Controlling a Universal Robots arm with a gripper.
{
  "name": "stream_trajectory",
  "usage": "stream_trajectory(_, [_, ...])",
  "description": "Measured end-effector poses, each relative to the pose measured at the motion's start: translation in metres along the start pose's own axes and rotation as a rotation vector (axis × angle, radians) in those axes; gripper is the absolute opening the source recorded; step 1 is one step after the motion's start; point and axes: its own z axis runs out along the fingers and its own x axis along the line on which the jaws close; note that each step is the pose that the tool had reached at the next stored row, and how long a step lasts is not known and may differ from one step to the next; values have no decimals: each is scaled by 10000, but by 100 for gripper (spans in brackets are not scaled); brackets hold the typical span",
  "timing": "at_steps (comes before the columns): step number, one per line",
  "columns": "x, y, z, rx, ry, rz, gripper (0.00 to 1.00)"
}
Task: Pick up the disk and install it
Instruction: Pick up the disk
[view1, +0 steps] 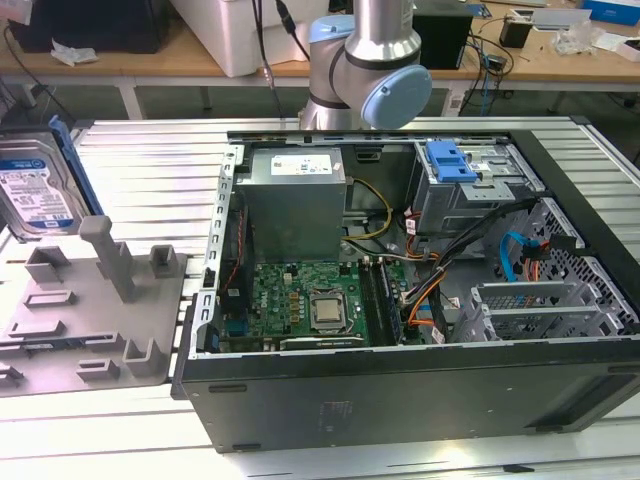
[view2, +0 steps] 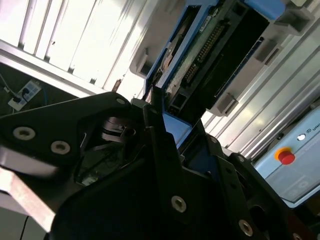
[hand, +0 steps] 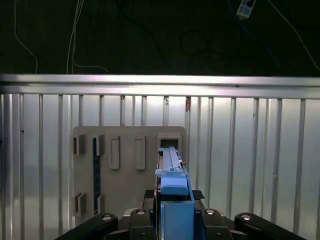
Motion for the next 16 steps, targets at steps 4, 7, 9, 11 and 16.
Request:
stream_trajectory(4, [8, -2, -96, 3, 0, -2, 36])
stream_trajectory(7, [15, -4, -176, 5, 0, -4, 36])
stream_trajectory(9, [19, -5, -222, 6, 0, -6, 36])
stream_trajectory(11, [25, -7, -285, 7, 0, -8, 36])
stream_trajectory(16, [35, -9, -401, 8, 0, -12, 36])
